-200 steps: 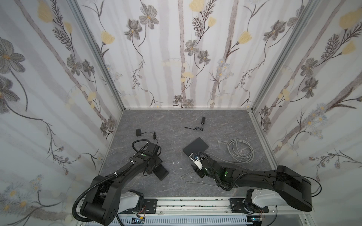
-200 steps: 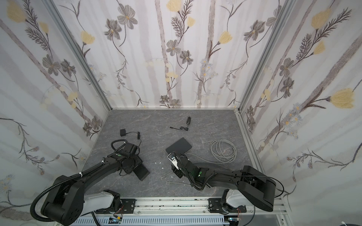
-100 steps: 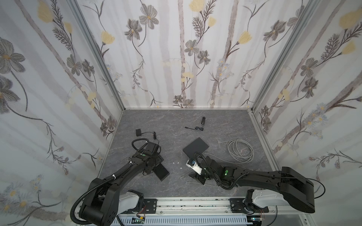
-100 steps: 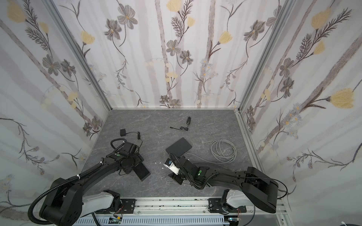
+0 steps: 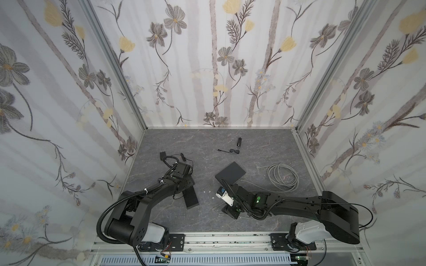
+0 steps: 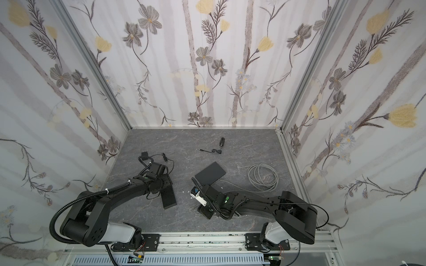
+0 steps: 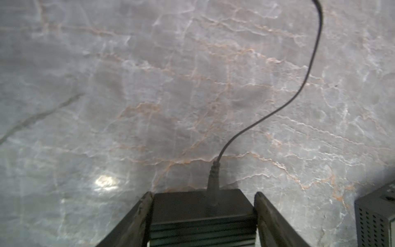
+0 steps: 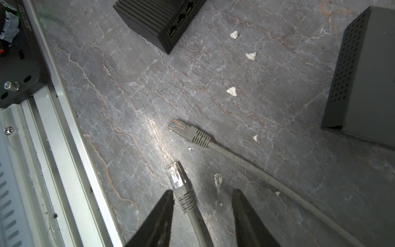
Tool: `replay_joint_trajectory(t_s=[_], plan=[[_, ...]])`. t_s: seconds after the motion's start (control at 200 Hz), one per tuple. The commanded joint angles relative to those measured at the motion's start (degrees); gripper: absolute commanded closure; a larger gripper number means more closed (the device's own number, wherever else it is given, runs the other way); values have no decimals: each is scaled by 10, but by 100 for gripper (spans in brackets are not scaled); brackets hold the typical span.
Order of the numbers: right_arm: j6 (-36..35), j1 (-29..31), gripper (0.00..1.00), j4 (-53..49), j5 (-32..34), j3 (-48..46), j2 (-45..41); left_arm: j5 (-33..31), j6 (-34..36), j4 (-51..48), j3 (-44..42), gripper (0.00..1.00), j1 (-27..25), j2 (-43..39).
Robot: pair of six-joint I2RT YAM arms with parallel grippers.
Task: Insert the plug into the switch port
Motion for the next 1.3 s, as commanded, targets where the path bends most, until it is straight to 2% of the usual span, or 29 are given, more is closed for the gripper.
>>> replay_joint_trajectory(t_s=[0.0, 0.07, 0.125, 0.26, 0.425, 0.595, 0.819, 0.964, 1.069, 1.294], plan=[[22, 20, 54, -74, 48, 16, 26, 105, 82, -22, -5, 36, -18, 9], [17, 32, 54, -108, 66, 46, 38, 133, 105, 6, -3, 38, -43, 4], [15, 34, 54, -127, 73, 54, 40, 107, 121, -17, 22, 45, -71, 13], [-5, 34, 54, -129, 56, 59, 22, 60, 148, -73, 77, 47, -111, 45], [-35, 39, 60, -146, 30, 81, 36, 20, 162, -116, 93, 48, -131, 45], [-51, 52, 63, -190, 66, 121, 79, -26, 180, -181, 125, 47, -148, 44], [-58, 52, 69, -179, 69, 116, 89, -11, 199, -177, 119, 46, -152, 45], [-59, 52, 70, -180, 61, 120, 104, -9, 197, -173, 117, 33, -151, 37], [-60, 53, 71, -183, 52, 122, 115, -3, 187, -168, 117, 18, -143, 21], [-62, 57, 74, -178, 42, 122, 126, 38, 148, -147, 101, 14, -111, -54]])
